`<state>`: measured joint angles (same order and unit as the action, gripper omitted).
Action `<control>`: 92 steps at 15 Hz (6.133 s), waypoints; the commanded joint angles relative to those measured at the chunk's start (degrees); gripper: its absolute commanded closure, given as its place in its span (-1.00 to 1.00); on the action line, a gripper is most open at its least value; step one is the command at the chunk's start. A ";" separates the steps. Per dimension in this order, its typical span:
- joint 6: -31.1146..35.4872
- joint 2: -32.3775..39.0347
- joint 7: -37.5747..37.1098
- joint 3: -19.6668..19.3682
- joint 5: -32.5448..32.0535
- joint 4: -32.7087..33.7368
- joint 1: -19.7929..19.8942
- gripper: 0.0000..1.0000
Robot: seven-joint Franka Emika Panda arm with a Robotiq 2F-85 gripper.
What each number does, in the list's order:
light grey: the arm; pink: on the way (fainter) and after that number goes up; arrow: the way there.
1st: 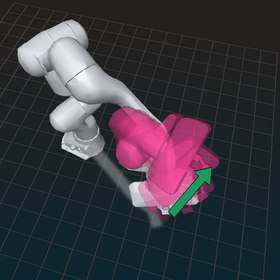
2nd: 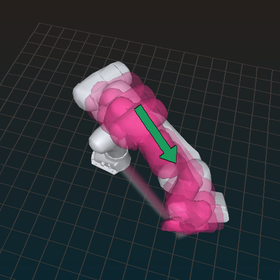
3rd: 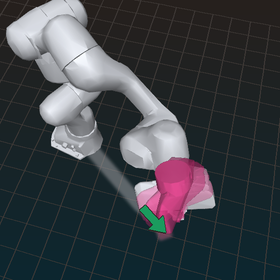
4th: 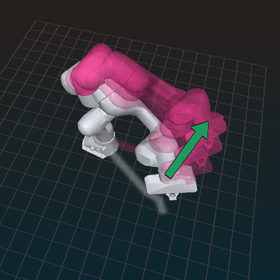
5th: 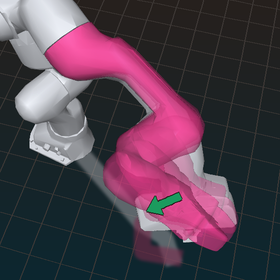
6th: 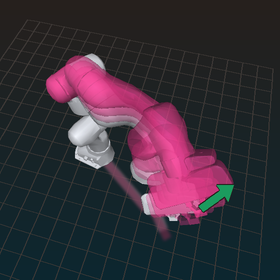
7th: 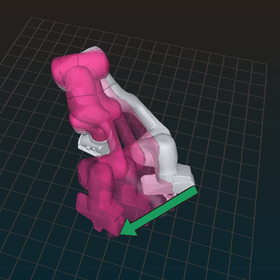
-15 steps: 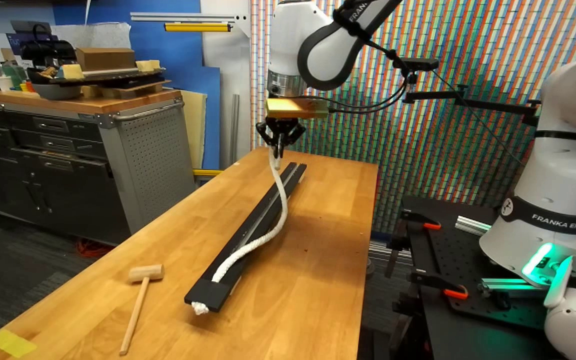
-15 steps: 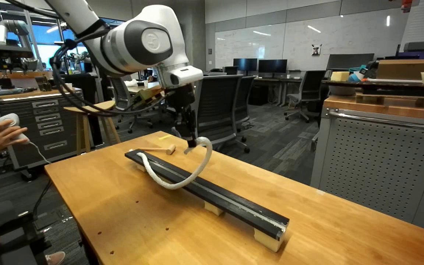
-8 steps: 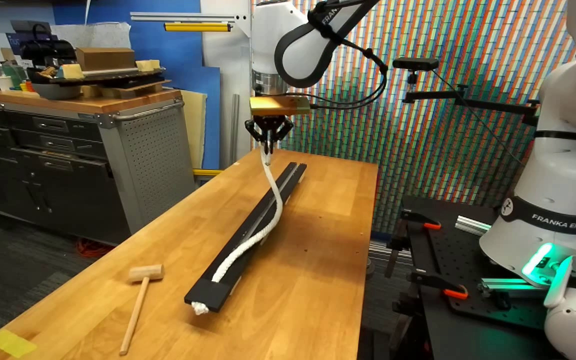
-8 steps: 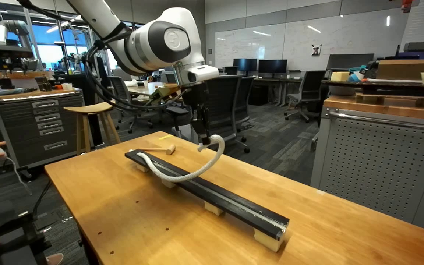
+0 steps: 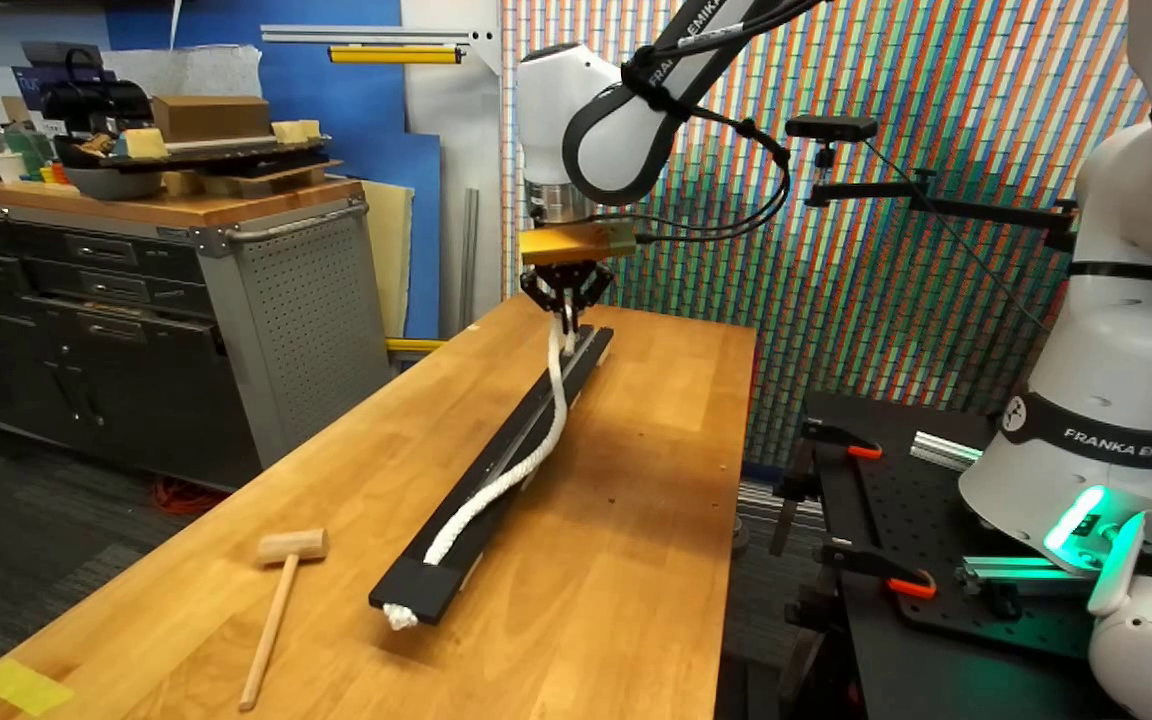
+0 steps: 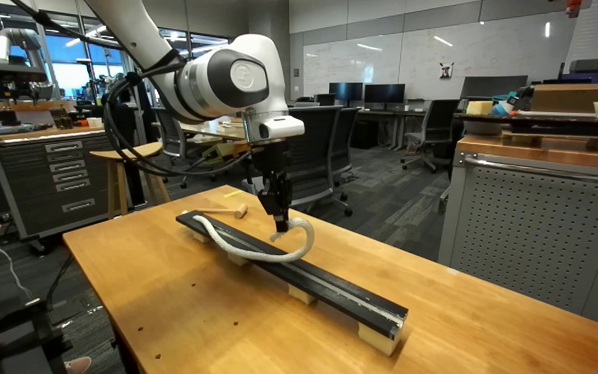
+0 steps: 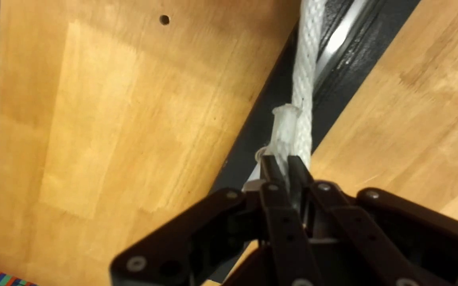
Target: Align the rope with the black object.
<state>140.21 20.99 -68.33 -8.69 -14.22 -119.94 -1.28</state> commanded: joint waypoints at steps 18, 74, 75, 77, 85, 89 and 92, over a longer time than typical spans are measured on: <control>2.87 7.56 8.94 -2.50 6.72 0.74 1.70 -0.31; 15.58 7.83 -36.14 -4.09 47.71 -5.36 12.73 -1.00; 15.96 8.21 -37.38 -4.01 47.87 -4.91 12.05 -1.00; 15.66 8.96 -40.03 -3.75 47.35 -3.96 11.02 -1.00; 18.11 8.99 -49.53 -3.06 47.10 -6.84 9.60 -1.00; 20.29 8.96 -51.56 -2.59 47.49 -8.57 10.72 -1.00; 20.28 9.77 -51.15 -2.35 47.15 -8.40 11.88 -1.00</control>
<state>159.20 30.40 -118.95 -11.42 32.25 -128.24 9.57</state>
